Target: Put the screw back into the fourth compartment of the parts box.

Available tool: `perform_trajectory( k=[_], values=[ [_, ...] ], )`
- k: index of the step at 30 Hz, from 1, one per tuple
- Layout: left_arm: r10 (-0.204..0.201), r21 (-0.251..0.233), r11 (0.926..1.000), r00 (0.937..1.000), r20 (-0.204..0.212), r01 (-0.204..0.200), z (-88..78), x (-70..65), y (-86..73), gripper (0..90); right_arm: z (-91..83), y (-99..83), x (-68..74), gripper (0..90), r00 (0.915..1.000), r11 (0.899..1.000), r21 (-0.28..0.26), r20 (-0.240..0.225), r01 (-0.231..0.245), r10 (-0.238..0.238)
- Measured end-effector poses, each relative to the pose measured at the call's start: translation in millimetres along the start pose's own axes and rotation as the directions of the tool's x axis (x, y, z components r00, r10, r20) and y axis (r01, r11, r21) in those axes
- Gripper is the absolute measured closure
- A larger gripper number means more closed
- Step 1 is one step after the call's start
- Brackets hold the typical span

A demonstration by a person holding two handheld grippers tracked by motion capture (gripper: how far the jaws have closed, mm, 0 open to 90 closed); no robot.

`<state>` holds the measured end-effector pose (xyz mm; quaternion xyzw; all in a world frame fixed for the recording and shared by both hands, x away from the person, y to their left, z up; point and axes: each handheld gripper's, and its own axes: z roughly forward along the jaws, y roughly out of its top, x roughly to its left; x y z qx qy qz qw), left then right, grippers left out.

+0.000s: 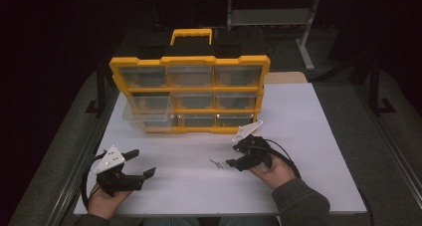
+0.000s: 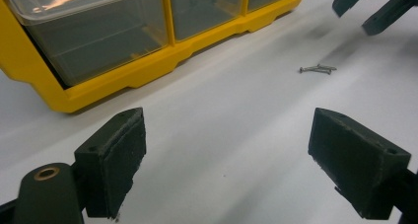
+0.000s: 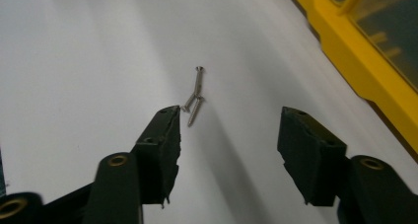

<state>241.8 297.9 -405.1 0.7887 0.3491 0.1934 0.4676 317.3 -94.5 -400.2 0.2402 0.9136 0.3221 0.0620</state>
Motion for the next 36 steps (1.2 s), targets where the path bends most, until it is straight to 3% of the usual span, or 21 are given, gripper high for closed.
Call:
perform_trajectory(
  k=[11, 17, 18, 32, 36],
  values=[
    [0.001, 0.005, 1.0, 1.0, 0.003, -0.001, 0.1, -0.9, 0.2, 14.3, 26.0, 13.0, 1.9, 57.0, 0.9993, 0.999, 0.029, -0.028, 0.026, -0.025],
    [0.0, 0.0, 1.0, 1.0, 0.0, 0.0, -0.2, -0.8, 0.1, 14.3, 36.9, 15.9, 4.0, 67.5, 0.9985, 0.998, 0.053, -0.054, 0.014, -0.011],
    [0.003, 0.001, 1.0, 1.0, 0.002, -0.003, -0.1, -0.8, 0.1, 14.3, 41.6, 15.0, 3.9, 73.1, 0.9974, 0.998, 0.065, -0.072, 0.01, -0.006],
    [0.013, 0.003, 0.9999, 0.9999, -0.001, -0.013, -0.9, -1.1, 0.5, 14.3, 50.2, 14.7, 5.3, 77.1, 0.9972, 0.995, 0.1, -0.072, -0.014, 0.021],
    [0.013, -0.001, 0.9999, 0.9999, -0.001, -0.013, -0.8, -1.4, 0.6, 14.3, 52.8, 14.2, 6.2, 79.3, 0.9982, 0.994, 0.113, -0.059, 0.002, 0.004]
  ],
)
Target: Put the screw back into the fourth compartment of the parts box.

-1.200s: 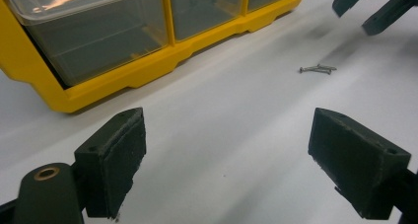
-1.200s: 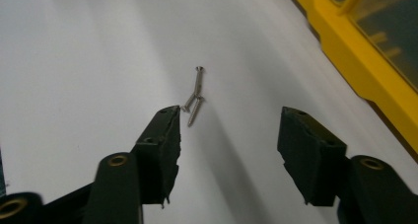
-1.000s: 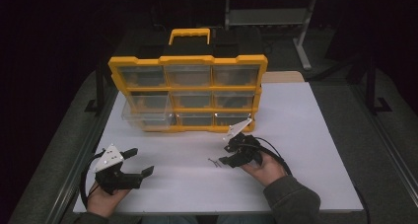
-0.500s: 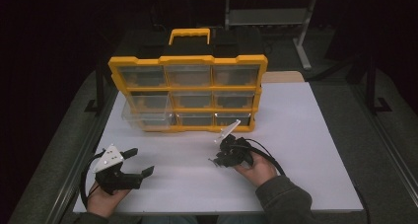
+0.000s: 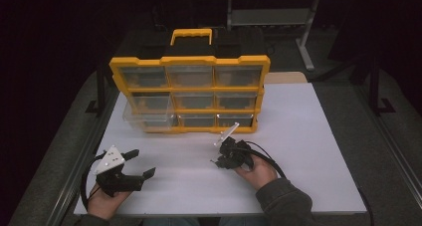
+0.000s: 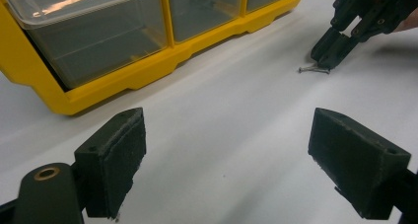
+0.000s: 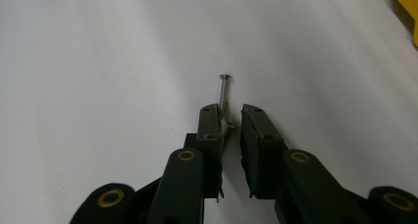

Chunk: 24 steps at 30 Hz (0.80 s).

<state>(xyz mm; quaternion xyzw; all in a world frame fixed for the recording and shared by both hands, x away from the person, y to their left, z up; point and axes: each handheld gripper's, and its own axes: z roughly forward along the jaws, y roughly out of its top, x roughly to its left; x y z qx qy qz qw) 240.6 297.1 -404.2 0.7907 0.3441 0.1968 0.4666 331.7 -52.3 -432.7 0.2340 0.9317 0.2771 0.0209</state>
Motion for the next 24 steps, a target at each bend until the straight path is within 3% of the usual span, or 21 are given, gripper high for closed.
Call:
perform_trajectory(
  k=[5, 9, 12, 17, 24],
  values=[
    [-0.003, -0.004, 1.0, 1.0, 0.0, 0.003, -0.5, -0.5, 0.0, 14.3, 0.7, 0.4, 4.1, 84.7, 0.9987, 1.0, 0.006, 0.045, 0.025, -0.025],
    [0.0, -0.004, 1.0, 1.0, 0.0, 0.0, -0.6, -0.5, 0.1, 14.3, 0.8, -0.2, 3.2, 87.0, 0.9986, 1.0, 0.0, 0.048, 0.022, -0.022],
    [-0.002, -0.003, 1.0, 1.0, 0.001, 0.002, -0.3, -0.5, -0.1, 14.3, 0.4, -1.4, -0.2, 87.6, 0.9998, 1.0, -0.006, 0.02, -0.002, 0.002],
    [0.001, -0.003, 1.0, 1.0, 0.0, -0.001, -0.5, -0.4, 0.0, 14.3, 0.2, -1.2, -1.9, 87.6, 0.9999, 1.0, -0.007, 0.01, 0.002, -0.002],
    [0.003, -0.003, 1.0, 1.0, 0.003, -0.003, -0.6, -0.5, 0.1, 14.3, -16.7, 2.9, -2.8, 87.6, 0.9995, 0.999, -0.029, -0.025, 0.018, -0.019]
  ],
)
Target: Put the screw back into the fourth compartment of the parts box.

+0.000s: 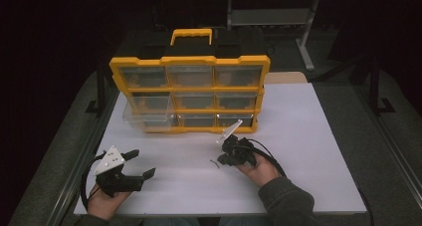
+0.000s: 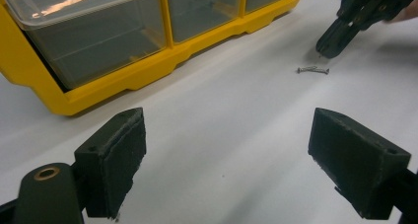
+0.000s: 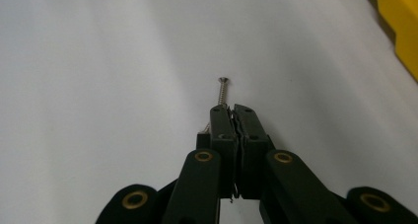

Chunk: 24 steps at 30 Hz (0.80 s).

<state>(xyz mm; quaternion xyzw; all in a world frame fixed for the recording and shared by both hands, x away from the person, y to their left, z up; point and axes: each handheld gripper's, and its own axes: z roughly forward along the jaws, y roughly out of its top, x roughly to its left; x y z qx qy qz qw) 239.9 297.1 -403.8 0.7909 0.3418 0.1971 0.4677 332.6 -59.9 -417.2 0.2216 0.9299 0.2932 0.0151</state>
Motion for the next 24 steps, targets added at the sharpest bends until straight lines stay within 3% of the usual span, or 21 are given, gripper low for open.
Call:
perform_trajectory(
  k=[8, 12, 15, 18, 21, 22, 23, 24],
  values=[
    [-0.006, -0.001, 1.0, 1.0, 0.002, 0.006, -0.5, -0.2, -0.2, 14.3, -28.9, 19.6, -2.3, 87.6, 0.9993, 0.998, -0.054, -0.022, 0.029, -0.03],
    [-0.008, -0.001, 1.0, 1.0, 0.003, 0.008, -0.3, -0.1, -0.4, 14.3, -46.1, 40.5, -2.7, 87.6, 0.9981, 0.996, -0.077, -0.03, 0.051, -0.053],
    [-0.008, -0.001, 1.0, 1.0, 0.003, 0.008, -0.3, -0.1, -0.3, 14.3, -48.7, 44.9, -1.7, 87.6, 0.9978, 0.996, -0.077, -0.032, 0.055, -0.057],
    [0.006, 0.0, 1.0, 1.0, 0.002, -0.006, -0.6, 0.6, 0.2, 14.3, -60.8, 65.8, 2.1, 87.6, 0.9958, 0.994, -0.079, -0.037, 0.081, -0.084],
    [0.01, 0.0, 0.9999, 0.9999, 0.004, -0.01, -0.5, 1.1, 0.1, 14.3, -63.4, 71.1, 2.6, 87.6, 0.9946, 0.993, -0.083, -0.048, 0.087, -0.092],
    [0.01, 0.0, 0.9999, 0.9999, 0.004, -0.01, -0.5, 1.1, 0.1, 14.3, -70.7, 83.4, 3.6, 87.6, 0.9924, 0.989, -0.093, -0.039, 0.113, -0.117],
    [0.008, 0.0, 1.0, 1.0, 0.005, -0.008, -0.3, 1.2, 0.0, 14.3, -70.7, 83.4, 3.6, 87.6, 0.9924, 0.989, -0.093, -0.039, 0.113, -0.117],
    [0.013, 0.004, 0.9999, 0.9999, 0.005, -0.013, -0.4, 1.5, 0.1, 14.3, -78.6, 99.2, 4.2, 87.6, 0.9895, 0.986, -0.098, -0.041, 0.134, -0.139]
  ],
)
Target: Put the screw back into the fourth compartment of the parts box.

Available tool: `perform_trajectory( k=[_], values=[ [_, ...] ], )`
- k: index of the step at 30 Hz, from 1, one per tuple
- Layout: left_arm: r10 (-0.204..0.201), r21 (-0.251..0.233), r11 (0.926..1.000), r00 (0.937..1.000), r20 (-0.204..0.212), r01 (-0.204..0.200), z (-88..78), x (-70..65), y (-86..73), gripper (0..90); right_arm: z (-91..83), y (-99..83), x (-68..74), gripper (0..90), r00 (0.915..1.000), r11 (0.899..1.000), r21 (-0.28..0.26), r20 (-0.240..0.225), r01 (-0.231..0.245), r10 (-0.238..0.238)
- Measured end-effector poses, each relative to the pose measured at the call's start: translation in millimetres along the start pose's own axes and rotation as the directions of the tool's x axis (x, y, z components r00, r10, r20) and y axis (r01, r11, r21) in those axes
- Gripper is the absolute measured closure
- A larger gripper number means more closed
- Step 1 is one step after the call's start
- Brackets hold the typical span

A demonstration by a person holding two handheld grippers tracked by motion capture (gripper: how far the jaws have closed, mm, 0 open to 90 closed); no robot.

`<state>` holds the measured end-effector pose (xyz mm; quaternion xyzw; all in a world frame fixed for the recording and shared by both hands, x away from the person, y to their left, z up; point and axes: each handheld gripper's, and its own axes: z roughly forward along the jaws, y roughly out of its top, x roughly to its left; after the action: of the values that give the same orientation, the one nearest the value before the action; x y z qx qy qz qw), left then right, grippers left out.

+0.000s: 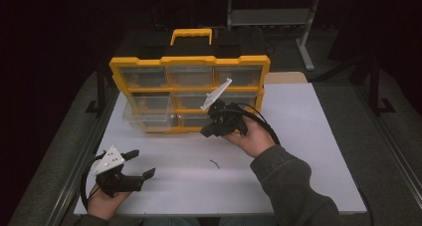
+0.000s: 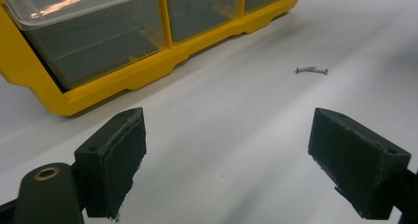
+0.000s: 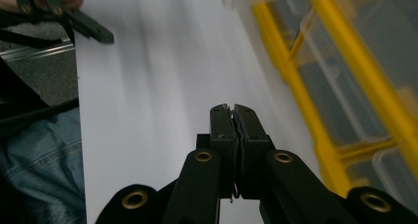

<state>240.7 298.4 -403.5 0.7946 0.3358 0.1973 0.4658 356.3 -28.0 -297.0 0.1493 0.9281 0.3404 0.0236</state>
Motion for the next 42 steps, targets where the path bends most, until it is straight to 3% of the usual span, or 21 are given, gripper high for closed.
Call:
perform_trajectory(
  k=[2, 5, 6, 7, 14, 15, 20, 21, 22, 27, 28, 31, 32, 42],
  values=[
    [0.007, 0.005, 1.0, 1.0, 0.0, -0.007, -0.3, 0.4, 0.1, 14.3, -5.3, 17.7, -0.3, 87.5, 0.9998, 1.0, 0.003, 0.0, 0.021, -0.021],
    [0.004, 0.007, 1.0, 1.0, 0.0, -0.004, -0.3, -0.1, 0.0, 14.3, -7.4, 25.8, -0.4, 87.5, 0.9995, 1.0, -0.001, -0.002, 0.03, -0.03],
    [-0.006, 0.0, 1.0, 1.0, 0.003, 0.006, 0.6, -0.1, -0.4, 14.3, -10.5, 44.6, -0.4, 87.5, 0.999, 0.999, -0.001, -0.009, 0.043, -0.043],
    [-0.006, 0.0, 1.0, 1.0, 0.003, 0.006, 0.6, -0.1, -0.4, 14.3, -11.2, 50.6, -0.5, 87.5, 0.9985, 0.998, 0.002, -0.008, 0.055, -0.055],
    [0.003, 0.008, 1.0, 1.0, 0.005, -0.003, -0.6, 0.0, -0.5, 14.3, -12.0, 81.4, 1.9, 87.5, 0.9954, 0.995, 0.004, -0.012, 0.095, -0.095],
    [0.006, 0.019, 0.9998, 1.0, 0.006, -0.006, -1.9, 0.0, -0.3, 14.3, -9.2, 99.1, 2.8, 87.5, 0.9939, 0.994, 0.008, -0.017, 0.11, -0.109],
    [-0.003, 0.013, 0.9999, 1.0, 0.008, 0.003, -2.1, 0.1, -0.7, 14.3, -3.5, 114.7, 3.1, 87.5, 0.9925, 0.993, 0.017, -0.018, 0.121, -0.121],
    [0.018, 0.017, 0.9997, 0.9998, 0.004, -0.018, -2.7, 1.1, -0.7, 14.3, -1.2, 119.3, 3.1, 87.5, 0.9921, 0.992, 0.019, -0.018, 0.125, -0.124],
    [0.002, 0.01, 0.9999, 1.0, 0.009, -0.002, -1.9, -0.1, -1.4, 14.3, 4.6, 128.6, 2.8, 87.5, 0.9915, 0.992, 0.009, -0.014, 0.13, -0.13],
    [0.002, 0.01, 0.9999, 1.0, 0.009, -0.002, -1.9, -0.1, -1.4, 14.3, 7.4, 132.3, 2.9, 87.5, 0.9915, 0.991, 0.016, -0.011, 0.13, -0.129],
    [0.004, 0.016, 0.9999, 1.0, 0.009, -0.004, -3.2, -0.1, -1.5, 14.3, 28.0, 146.3, -2.5, 87.4, 0.9929, 0.993, 0.019, -0.018, 0.118, -0.117],
    [-0.003, 0.01, 0.9999, 0.9999, 0.011, 0.003, -3.0, -0.6, -1.5, 14.3, 31.7, 147.7, -3.6, 87.4, 0.9938, 0.994, 0.021, -0.019, 0.11, -0.11],
    [-0.006, 0.01, 0.9999, 0.9999, 0.011, 0.006, -3.4, -1.1, -1.4, 14.3, 43.7, 149.8, -7.4, 87.4, 0.995, 0.994, 0.036, -0.015, 0.099, -0.098],
    [-0.011, -0.005, 0.9999, 0.9999, 0.01, 0.011, -3.7, -1.6, -1.9, 14.3, 61.9, 149.2, -9.8, 86.7, 0.9968, 0.995, 0.062, -0.016, 0.079, -0.078]
  ],
)
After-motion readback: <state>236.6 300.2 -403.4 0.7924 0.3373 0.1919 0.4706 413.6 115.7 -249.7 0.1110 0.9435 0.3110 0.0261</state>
